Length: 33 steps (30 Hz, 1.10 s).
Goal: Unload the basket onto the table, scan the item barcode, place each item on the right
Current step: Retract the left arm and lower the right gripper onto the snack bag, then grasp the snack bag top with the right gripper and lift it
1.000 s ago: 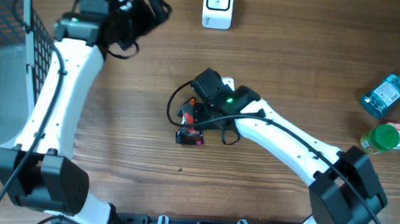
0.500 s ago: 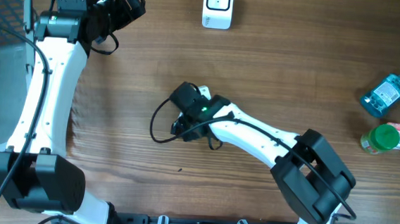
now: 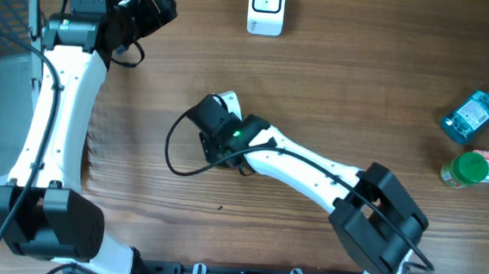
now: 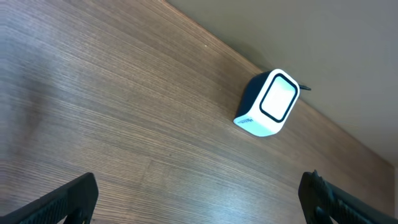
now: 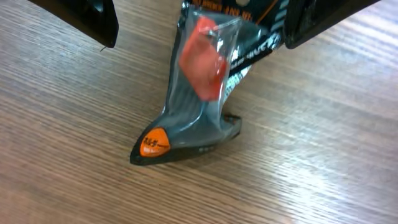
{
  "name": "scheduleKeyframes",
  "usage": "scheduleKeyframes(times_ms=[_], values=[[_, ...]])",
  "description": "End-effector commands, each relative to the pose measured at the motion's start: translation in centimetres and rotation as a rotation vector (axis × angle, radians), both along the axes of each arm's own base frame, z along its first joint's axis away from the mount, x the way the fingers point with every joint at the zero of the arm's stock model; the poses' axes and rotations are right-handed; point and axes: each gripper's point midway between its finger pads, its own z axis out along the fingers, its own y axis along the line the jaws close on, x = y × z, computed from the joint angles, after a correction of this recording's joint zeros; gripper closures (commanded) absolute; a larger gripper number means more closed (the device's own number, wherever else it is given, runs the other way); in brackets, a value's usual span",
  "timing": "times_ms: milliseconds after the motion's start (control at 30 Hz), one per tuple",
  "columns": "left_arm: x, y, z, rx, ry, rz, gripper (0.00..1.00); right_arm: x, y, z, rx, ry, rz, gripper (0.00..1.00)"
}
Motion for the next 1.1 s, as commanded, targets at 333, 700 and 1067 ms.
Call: scheduleKeyframes(times_ms=[333, 700, 1067], values=[[-0.7, 1.0, 0.6, 0.069, 0.001, 0.001, 0.00, 2.4, 0.7, -2.3, 0.029, -0.047, -0.193, 0.27], [-0.9, 1.0, 0.5, 0.069, 0.011, 0.001, 0.00, 2.9, -0.9, -2.5, -0.088, -0.043, -0.032, 0.41], [-1.1, 1.0, 0.3, 0.069, 0.019, 0.001, 0.00, 2.6, -1.3, -4.8, -0.142, 0.003, 0.033, 0.51]])
